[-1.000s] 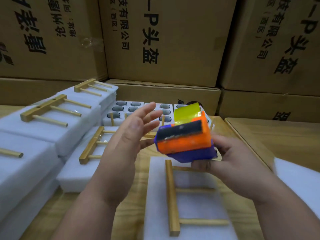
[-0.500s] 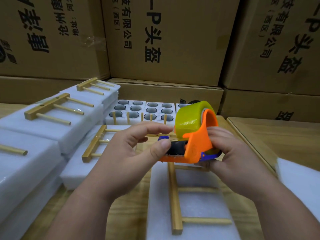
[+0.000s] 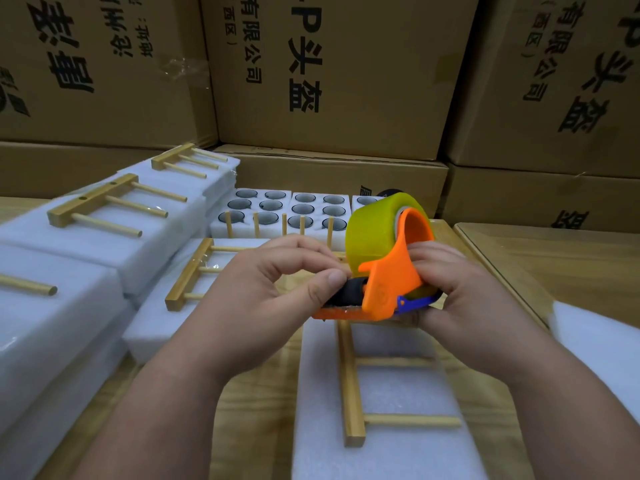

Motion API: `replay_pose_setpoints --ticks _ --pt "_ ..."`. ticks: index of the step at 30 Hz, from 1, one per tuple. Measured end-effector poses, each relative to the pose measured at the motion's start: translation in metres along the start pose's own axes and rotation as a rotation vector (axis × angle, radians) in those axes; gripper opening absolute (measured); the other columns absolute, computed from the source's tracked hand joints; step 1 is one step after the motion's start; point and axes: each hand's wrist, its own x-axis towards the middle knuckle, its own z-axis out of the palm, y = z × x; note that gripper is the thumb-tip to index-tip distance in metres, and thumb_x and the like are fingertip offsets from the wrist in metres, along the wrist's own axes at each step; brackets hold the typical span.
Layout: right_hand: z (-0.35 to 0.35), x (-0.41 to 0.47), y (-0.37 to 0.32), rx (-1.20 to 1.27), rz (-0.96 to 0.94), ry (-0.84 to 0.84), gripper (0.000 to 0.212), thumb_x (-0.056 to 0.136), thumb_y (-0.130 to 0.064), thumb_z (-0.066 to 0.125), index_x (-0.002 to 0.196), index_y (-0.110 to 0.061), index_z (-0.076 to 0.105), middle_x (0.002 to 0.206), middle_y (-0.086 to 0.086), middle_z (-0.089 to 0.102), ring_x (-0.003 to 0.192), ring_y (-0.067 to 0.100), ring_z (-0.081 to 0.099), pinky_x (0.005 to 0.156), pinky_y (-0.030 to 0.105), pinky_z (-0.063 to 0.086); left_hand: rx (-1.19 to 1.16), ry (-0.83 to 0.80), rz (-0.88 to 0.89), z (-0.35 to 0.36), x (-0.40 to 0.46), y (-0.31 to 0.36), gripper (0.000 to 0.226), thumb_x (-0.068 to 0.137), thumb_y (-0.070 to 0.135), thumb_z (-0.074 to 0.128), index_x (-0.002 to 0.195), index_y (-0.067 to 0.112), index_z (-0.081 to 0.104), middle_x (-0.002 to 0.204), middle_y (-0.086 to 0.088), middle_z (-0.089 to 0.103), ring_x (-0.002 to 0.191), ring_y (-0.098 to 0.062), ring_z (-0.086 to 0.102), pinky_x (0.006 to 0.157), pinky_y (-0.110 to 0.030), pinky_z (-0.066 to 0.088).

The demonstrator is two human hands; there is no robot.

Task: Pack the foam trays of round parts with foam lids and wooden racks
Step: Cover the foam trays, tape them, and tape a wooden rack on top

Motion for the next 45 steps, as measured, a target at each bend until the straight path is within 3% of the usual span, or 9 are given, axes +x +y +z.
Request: replay_pose_setpoints --ticks 4,10,16,23,30,33,36,40,45 --pt "0.000 0.001 -0.002 -0.006 -0.008 -0.012 0.037 0.078 -0.040 0.079 0.108 -0.020 0.077 0.120 -0.012 0.068 0.127 0.000 0.049 0.106 0.023 0.040 0.018 0.016 0.016 0.000 0.001 -0.002 0.016 0.087 0.041 0.070 0.083 0.027 0.077 0.096 0.013 0.072 0.101 -0.010 0.067 0.088 -0.019 0.047" --pt "0.001 0.000 -0.001 -0.012 0.000 -0.028 0.033 0.079 -0.034 0.085 0.109 -0.023 0.076 0.118 -0.015 0.068 0.124 0.005 0.053 0.105 0.032 0.044 0.048 0.029 0.024 0.000 0.000 -0.001 0.020 0.082 0.051 0.064 0.091 0.035 0.071 0.103 0.013 0.072 0.109 -0.019 0.064 0.100 -0.047 0.048" --pt "0.000 -0.001 0.001 0.011 0.033 -0.039 0.023 0.080 -0.029 0.086 0.101 -0.026 0.075 0.111 -0.017 0.067 0.120 0.003 0.052 0.098 0.027 0.046 0.174 0.203 0.157 0.005 0.000 0.002 0.007 0.088 0.030 0.069 0.086 0.037 0.071 0.091 0.024 0.072 0.095 -0.003 0.067 0.079 -0.013 0.047" --pt "0.002 -0.001 0.001 0.035 -0.025 0.042 0.030 0.082 -0.038 0.075 0.109 -0.024 0.076 0.114 -0.017 0.069 0.118 -0.007 0.051 0.094 0.002 0.036 0.436 0.344 0.519 0.011 0.002 0.006 0.006 0.093 0.016 0.070 0.091 0.015 0.075 0.092 0.016 0.065 0.091 -0.013 0.063 0.083 -0.042 0.049" --pt "-0.004 -0.005 0.018 0.055 0.003 0.066 0.034 0.078 -0.057 0.068 0.109 -0.041 0.072 0.117 -0.028 0.064 0.123 -0.010 0.049 0.095 0.000 0.033 0.496 0.336 0.574 0.016 0.003 0.012 0.009 0.094 0.015 0.069 0.089 0.011 0.076 0.087 0.004 0.071 0.085 -0.019 0.062 0.079 -0.046 0.047" --pt "-0.006 -0.007 0.027 0.044 0.047 0.086 0.038 0.079 -0.056 0.069 0.111 -0.037 0.072 0.122 -0.026 0.063 0.126 -0.004 0.050 0.096 0.003 0.036 0.499 0.408 0.587 0.006 0.001 0.018 0.009 0.095 0.015 0.067 0.090 0.012 0.074 0.090 0.011 0.067 0.088 -0.011 0.059 0.088 -0.031 0.045" --pt "-0.013 -0.013 0.035 0.041 0.093 0.154 0.026 0.079 -0.046 0.073 0.104 -0.040 0.071 0.117 -0.028 0.063 0.117 -0.006 0.053 0.089 0.001 0.035 0.525 0.492 0.567 -0.017 -0.001 0.021 0.003 0.100 0.021 0.065 0.098 0.020 0.066 0.100 0.021 0.059 0.098 0.006 0.053 0.093 -0.021 0.037" --pt "-0.023 -0.017 0.036 0.019 0.131 0.159 0.027 0.080 -0.022 0.083 0.099 -0.037 0.071 0.113 -0.023 0.064 0.111 -0.001 0.055 0.086 0.004 0.037 0.441 0.527 0.409 -0.034 -0.002 0.015 0.003 0.100 0.034 0.064 0.098 0.034 0.065 0.097 0.022 0.064 0.100 -0.002 0.060 0.091 -0.019 0.040" --pt "-0.046 -0.014 0.019 0.011 0.089 0.192 0.049 0.068 -0.044 0.091 0.106 -0.056 0.063 0.106 -0.028 0.067 0.098 -0.005 0.061 0.074 0.017 0.048 0.084 0.672 0.022 -0.035 -0.006 0.009 0.010 0.086 0.048 0.072 0.086 0.039 0.077 0.076 0.020 0.073 0.065 0.003 0.063 0.059 -0.008 0.045"
